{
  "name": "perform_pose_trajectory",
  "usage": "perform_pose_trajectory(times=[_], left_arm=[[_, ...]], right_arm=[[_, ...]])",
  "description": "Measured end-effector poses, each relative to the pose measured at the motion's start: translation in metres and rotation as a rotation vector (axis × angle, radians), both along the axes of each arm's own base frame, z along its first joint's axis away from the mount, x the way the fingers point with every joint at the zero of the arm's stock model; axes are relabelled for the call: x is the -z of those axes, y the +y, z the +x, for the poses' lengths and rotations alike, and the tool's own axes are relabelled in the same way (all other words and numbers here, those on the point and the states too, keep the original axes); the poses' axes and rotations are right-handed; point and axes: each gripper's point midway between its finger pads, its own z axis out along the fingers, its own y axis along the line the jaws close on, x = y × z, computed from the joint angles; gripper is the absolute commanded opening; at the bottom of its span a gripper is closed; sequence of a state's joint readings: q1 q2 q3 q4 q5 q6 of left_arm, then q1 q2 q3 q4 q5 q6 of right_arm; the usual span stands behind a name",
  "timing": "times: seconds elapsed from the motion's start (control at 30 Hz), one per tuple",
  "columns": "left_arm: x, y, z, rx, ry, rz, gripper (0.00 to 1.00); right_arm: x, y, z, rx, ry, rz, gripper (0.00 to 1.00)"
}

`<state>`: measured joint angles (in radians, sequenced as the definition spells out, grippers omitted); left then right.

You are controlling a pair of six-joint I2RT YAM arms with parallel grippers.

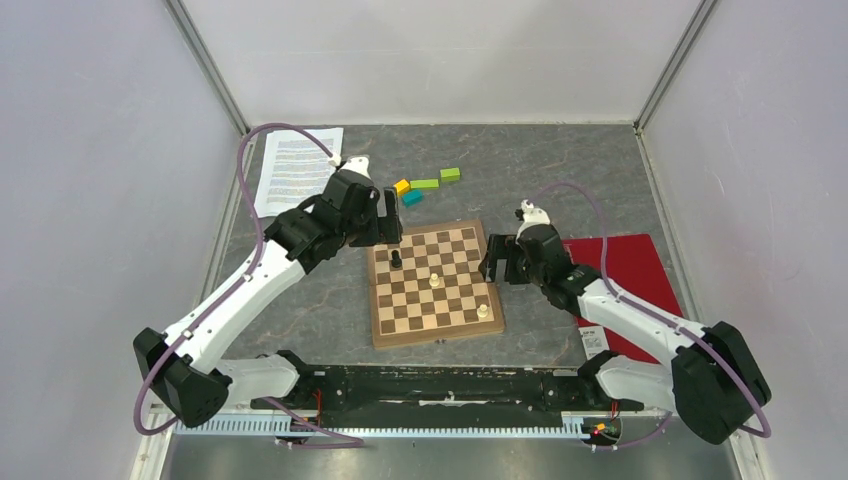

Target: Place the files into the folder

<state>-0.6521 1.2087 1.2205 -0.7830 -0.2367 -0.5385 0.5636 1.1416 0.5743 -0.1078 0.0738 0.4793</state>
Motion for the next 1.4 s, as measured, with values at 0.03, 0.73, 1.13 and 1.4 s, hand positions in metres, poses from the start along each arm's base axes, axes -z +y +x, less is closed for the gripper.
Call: perform_pose_trajectory(times=[0.03,0.73,1.13,1.4], left_arm=[[0.0,0.001,0.001,-0.003,0.002,-0.003,1.0],[0.0,0.013,0.009,-0.025,0.04,-0.06,1.0],[-0.008,0.024,0.011,-0.05,0.024,-0.089,1.0],[-0.011,0.03,0.013,-0.068,0.019,-0.1,1.0]], right_arm=[[0.005,0.001,-0.001,-0.002,0.012,0.003,0.98],[0.052,0.028,-0.02,0.134,0.082,0.093,0.92],[0.058,0.046,-0.013,0.145,0.044,0.031,0.69],[0.054,0.084,-0.014,0.088,0.03,0.014,0.57]])
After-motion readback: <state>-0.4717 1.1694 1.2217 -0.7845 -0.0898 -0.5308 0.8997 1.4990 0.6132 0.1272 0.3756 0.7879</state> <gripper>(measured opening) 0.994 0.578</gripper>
